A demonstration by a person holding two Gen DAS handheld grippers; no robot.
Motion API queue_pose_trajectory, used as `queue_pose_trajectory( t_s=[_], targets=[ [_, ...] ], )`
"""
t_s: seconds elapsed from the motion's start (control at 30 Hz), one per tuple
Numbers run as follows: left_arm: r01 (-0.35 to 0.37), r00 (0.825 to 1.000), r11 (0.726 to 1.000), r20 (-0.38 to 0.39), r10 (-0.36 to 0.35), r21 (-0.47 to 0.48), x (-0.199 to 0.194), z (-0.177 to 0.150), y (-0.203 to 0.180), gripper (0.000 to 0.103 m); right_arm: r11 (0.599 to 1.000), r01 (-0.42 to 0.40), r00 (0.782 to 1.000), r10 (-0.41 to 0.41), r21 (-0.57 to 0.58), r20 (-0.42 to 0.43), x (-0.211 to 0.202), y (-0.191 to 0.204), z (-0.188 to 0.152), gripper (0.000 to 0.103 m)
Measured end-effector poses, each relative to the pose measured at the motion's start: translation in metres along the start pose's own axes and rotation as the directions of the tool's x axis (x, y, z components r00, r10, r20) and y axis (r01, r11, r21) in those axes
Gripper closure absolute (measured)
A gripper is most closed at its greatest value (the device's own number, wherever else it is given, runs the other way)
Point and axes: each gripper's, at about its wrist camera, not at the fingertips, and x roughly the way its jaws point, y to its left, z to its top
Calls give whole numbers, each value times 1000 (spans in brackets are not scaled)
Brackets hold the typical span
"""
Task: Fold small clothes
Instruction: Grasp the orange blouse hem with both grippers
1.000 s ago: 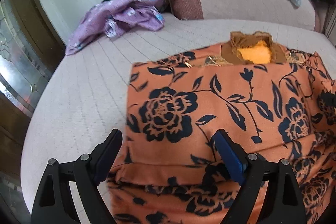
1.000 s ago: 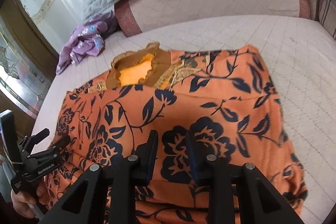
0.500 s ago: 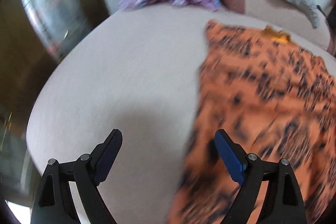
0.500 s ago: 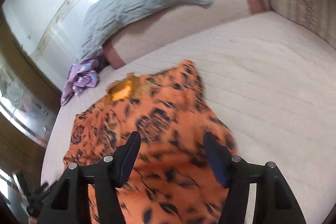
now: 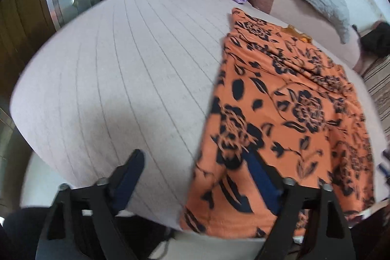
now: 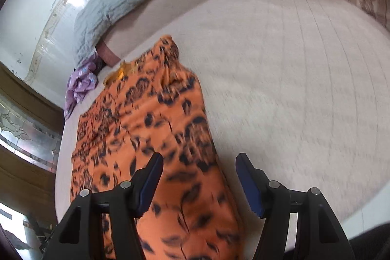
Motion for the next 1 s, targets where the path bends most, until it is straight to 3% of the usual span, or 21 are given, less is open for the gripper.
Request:
queue_pose_trajectory(
  t_s=[0.07,0.13,0.3,0.37,0.43,0.5,0.57,0.6,0.63,0.73,0.9,1.0],
  targets=[
    [54,998,999,-20,-54,-4,0,-4,0,55,1000,-7,999,8,23,-44,1,-7,-8,37],
    [95,995,995,-43,-95,14,1,-9,-5,63,999,-8,997,12,44,-83,3,-12,-15,37],
    [108,993,994,-46,-106,37,0,-13,-10,60,999,16,989,-11,34,-147,9,-14,-31,37],
    [124,990,992,-73,-123,11,4,-12,-7,40,999,40,986,-42,-17,-159,10,-6,-38,37],
    [127,989,992,-72,-127,-2,5,-13,-7,40,996,63,983,-73,-60,-170,12,0,-45,41],
    [122,990,992,-70,-119,29,4,-14,-12,42,982,119,974,-144,-148,-172,13,12,-55,63],
    [109,992,993,-68,-105,54,4,-16,-16,74,964,150,967,-189,-220,-169,12,20,-62,80],
    [109,992,992,-69,-104,63,5,-16,-17,83,962,126,967,-173,-241,-186,11,23,-66,94],
    [132,989,989,-78,-127,61,5,-16,-18,96,963,99,966,-154,-251,-207,11,26,-68,95],
    [165,985,985,-69,-161,57,-2,-13,-17,96,959,50,969,-114,-279,-218,4,35,-71,95],
    [222,975,969,-39,-219,111,-24,4,-24,96,971,-97,974,47,-220,-220,-14,44,-50,96],
    [291,957,951,-29,-290,104,-38,39,-25,96,966,-185,971,150,-182,-188,-24,54,-23,96]
  ],
)
